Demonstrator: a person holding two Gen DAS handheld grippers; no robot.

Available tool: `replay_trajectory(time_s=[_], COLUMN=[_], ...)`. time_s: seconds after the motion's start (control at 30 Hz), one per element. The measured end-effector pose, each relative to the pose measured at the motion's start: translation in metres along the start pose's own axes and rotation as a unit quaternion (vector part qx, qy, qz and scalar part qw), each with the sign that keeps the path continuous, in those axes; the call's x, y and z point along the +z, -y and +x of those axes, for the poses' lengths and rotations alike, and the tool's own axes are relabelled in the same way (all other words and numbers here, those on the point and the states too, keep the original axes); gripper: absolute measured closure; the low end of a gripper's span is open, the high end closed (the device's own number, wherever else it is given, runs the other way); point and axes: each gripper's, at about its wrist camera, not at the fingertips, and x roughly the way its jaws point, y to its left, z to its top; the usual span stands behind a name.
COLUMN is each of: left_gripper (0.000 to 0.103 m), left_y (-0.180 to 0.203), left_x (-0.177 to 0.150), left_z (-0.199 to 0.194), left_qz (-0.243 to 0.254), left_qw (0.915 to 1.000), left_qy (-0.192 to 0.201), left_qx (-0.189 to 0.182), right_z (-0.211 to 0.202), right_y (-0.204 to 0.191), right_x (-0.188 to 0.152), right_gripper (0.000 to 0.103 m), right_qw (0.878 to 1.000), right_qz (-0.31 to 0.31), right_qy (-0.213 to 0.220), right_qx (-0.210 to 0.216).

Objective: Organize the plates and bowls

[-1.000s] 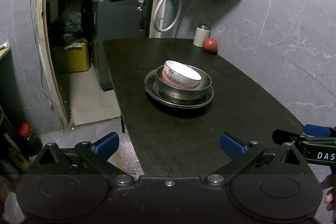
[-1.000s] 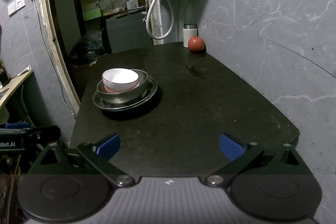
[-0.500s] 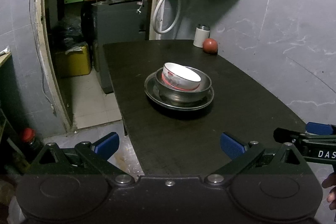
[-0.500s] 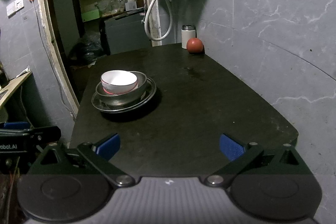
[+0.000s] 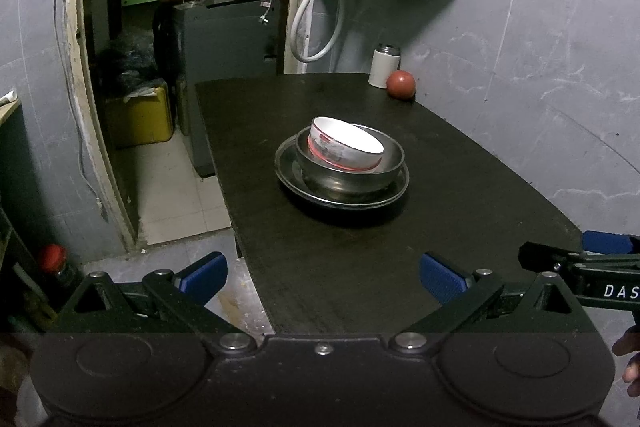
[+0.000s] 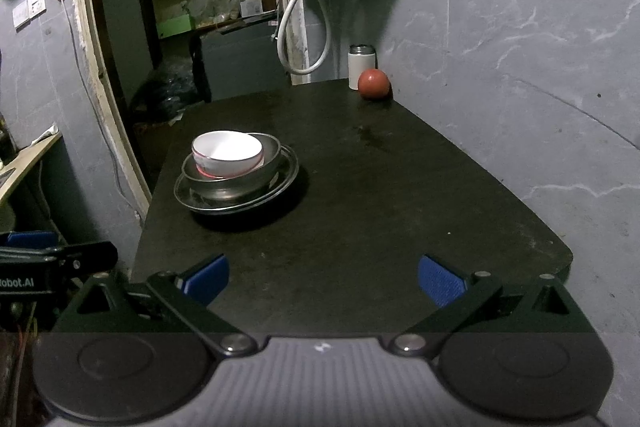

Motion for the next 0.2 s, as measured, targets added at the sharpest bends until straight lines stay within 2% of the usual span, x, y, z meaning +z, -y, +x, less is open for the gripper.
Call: replay_trajectory(time_s=[0.2], left_gripper=[0.001], left_y=[0.0075], left_x=[0.0002], left_z=[0.0058], left_qz=[0.017], left_qw=[0.9998], left_qy=[0.006], left_qx=[0.004], right_z=[0.0026], right_y=[0.0028], right_x=[-0.0001], right_gripper=[0.0], right_qw=[1.0], right_qz=[0.001], right_qy=[-0.004], right_qx=[0.002])
